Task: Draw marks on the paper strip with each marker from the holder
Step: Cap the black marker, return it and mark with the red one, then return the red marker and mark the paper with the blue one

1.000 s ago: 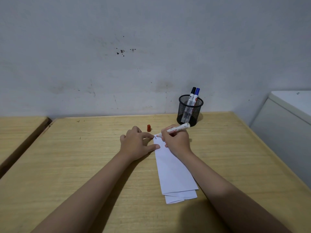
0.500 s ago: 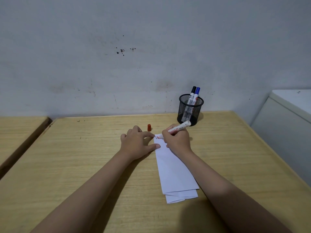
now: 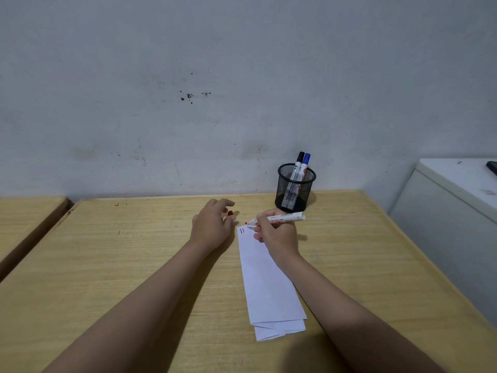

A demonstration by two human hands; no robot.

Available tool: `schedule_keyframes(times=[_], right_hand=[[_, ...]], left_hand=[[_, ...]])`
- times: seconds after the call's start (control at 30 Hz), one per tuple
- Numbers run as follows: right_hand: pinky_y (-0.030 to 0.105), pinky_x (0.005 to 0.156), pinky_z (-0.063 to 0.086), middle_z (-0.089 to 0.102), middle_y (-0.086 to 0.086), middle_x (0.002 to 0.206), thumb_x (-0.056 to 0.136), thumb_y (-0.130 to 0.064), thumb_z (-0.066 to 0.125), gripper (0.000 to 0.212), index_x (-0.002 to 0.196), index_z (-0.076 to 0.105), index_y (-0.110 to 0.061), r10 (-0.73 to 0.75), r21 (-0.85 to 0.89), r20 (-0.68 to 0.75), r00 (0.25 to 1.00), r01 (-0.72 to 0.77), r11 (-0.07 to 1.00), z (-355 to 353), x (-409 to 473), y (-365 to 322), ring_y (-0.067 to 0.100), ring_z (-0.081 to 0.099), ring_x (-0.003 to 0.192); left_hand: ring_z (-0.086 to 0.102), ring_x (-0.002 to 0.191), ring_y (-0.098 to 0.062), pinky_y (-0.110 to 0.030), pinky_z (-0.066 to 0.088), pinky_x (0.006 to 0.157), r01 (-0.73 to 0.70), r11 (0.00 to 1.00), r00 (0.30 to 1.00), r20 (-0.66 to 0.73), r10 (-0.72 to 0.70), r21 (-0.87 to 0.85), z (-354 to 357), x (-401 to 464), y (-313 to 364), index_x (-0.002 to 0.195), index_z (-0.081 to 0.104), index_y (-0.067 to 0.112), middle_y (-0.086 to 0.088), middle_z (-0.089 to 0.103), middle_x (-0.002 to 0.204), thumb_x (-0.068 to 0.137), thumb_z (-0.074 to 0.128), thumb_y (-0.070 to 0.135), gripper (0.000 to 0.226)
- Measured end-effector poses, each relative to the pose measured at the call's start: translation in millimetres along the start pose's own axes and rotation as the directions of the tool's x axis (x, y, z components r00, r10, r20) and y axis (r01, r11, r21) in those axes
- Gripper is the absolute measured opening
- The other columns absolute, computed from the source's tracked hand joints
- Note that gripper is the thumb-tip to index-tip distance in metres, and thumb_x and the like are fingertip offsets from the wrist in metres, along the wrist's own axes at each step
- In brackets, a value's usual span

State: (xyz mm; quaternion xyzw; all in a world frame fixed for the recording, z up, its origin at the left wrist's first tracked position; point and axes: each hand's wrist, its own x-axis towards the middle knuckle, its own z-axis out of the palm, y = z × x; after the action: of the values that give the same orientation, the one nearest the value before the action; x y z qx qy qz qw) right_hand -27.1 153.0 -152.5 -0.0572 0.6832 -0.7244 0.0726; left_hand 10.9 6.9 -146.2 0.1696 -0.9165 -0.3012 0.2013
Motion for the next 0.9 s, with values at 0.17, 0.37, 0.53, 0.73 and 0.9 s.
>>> schedule_keyframes(times=[0.17,0.37,0.53,0.73,0.9], right_hand=[[0.031,0.06,0.051,0.069,-0.002,0.056,0.084,-0.009,0.064,0.012,0.073,0.064,-0.012,0.065,0.099,0.021,0.998,-0.067,0.993,-1.4,2.5,-6.0,0.011,0.061,0.056],[0.032,0.062,0.048,0.066,0.011,0.066,0.084,-0.007,0.064,0.01,0.074,0.064,-0.012,0.147,0.23,0.063,0.987,-0.158,0.96,-1.7,6.6,-18.8,0.015,0.056,0.052],[0.033,0.065,0.044,0.066,0.012,0.066,0.083,-0.008,0.064,0.01,0.074,0.063,-0.012,0.097,0.28,0.071,0.993,-0.113,0.953,-2.2,2.1,-38.5,0.015,0.056,0.053],[0.03,0.066,0.049,0.067,0.013,0.068,0.083,-0.007,0.065,0.01,0.074,0.065,-0.01,-0.013,0.289,0.088,0.996,-0.013,0.957,-3.6,-11.5,-55.5,0.018,0.058,0.059],[0.027,0.065,0.052,0.066,0.011,0.069,0.086,-0.014,0.067,0.016,0.07,0.069,-0.014,-0.138,0.275,0.153,0.979,0.092,0.957,-12.5,-20.2,-66.8,0.014,0.058,0.059]], left_hand=[[0.062,0.085,-0.018,-0.029,0.048,0.079,0.05,0.998,0.999,0.007,-0.05,-0.046,3.3,9.6,1.3,0.097,0.068,0.012,-0.006,0.069,0.098,0.084,0.06,0.011,0.015],[0.067,0.078,-0.015,-0.016,0.048,0.072,0.162,0.853,0.984,0.018,-0.177,-0.495,-16.6,5.1,13.2,0.091,0.069,0.007,-0.003,0.07,0.078,0.079,0.067,0.005,0.013],[0.071,0.067,-0.008,-0.02,0.051,0.069,0.225,0.663,0.973,0.133,-0.187,-0.714,-29.6,-1.3,23.1,0.096,0.066,-0.002,-0.007,0.068,0.077,0.08,0.064,-0.003,0.015],[0.071,0.07,-0.006,-0.017,0.054,0.069,0.271,0.505,0.962,0.241,-0.125,-0.819,-38.5,-9.0,39.3,0.1,0.064,0.0,-0.01,0.069,0.086,0.082,0.062,-0.003,0.019],[0.07,0.071,-0.009,-0.019,0.055,0.075,0.227,0.485,0.97,0.243,-0.032,-0.844,-48.1,-13.7,47.6,0.097,0.066,-0.001,-0.012,0.069,0.086,0.082,0.063,-0.001,0.016]])
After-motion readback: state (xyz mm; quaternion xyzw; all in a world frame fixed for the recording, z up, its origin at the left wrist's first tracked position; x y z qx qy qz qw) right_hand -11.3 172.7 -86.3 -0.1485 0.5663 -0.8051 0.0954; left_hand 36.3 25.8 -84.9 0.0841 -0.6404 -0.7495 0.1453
